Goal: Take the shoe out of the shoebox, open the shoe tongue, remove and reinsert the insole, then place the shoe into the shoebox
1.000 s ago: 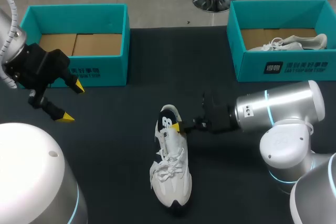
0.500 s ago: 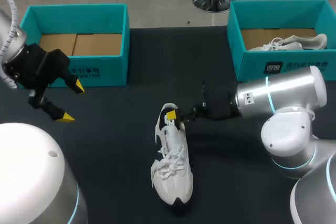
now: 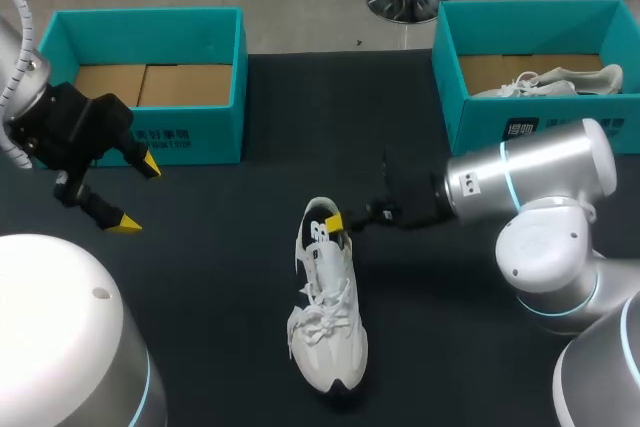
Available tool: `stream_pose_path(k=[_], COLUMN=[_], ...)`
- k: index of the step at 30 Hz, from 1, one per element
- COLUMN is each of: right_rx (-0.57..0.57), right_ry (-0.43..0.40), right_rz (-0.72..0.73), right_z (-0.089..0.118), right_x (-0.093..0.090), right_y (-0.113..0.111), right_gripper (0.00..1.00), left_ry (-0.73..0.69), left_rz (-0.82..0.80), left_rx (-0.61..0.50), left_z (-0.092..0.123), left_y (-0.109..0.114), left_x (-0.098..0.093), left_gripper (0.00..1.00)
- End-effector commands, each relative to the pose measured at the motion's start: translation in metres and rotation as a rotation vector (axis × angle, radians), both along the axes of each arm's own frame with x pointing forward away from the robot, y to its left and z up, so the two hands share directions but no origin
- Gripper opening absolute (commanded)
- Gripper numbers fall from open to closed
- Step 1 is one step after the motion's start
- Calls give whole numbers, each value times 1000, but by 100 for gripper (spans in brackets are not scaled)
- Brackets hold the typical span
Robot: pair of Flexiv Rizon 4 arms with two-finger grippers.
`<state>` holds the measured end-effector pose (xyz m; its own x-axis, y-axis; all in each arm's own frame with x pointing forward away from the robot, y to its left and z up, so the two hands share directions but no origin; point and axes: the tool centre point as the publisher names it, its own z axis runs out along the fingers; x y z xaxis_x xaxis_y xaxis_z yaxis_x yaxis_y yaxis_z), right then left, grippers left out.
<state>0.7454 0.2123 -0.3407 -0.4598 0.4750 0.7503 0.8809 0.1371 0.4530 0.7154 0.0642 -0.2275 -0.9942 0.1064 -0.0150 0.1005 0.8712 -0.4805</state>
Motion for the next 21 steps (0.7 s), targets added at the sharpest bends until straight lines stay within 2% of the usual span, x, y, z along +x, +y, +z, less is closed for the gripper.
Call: stream_pose_path(k=[1, 5, 13, 16, 21], right_rx=[-7, -6, -11, -13, -20], right_ry=[1, 13, 91, 108, 113], right_rz=[-7, 3, -4, -19, -37], right_z=[2, -2, -25, -28, -27], right_x=[-6, -11, -29, -35, -33], right_y=[-1, 4, 11, 10, 7], right_gripper=[0, 0, 0, 0, 0], left_ry=[0, 0, 0, 0, 0], left_rz=[0, 0, 0, 0, 0], left_rx=[3, 3, 3, 3, 3], left_z=[0, 0, 0, 0, 0], left_y=[0, 0, 0, 0, 0], left_x=[0, 0, 0, 0, 0], left_gripper=[100, 100, 100, 100, 100])
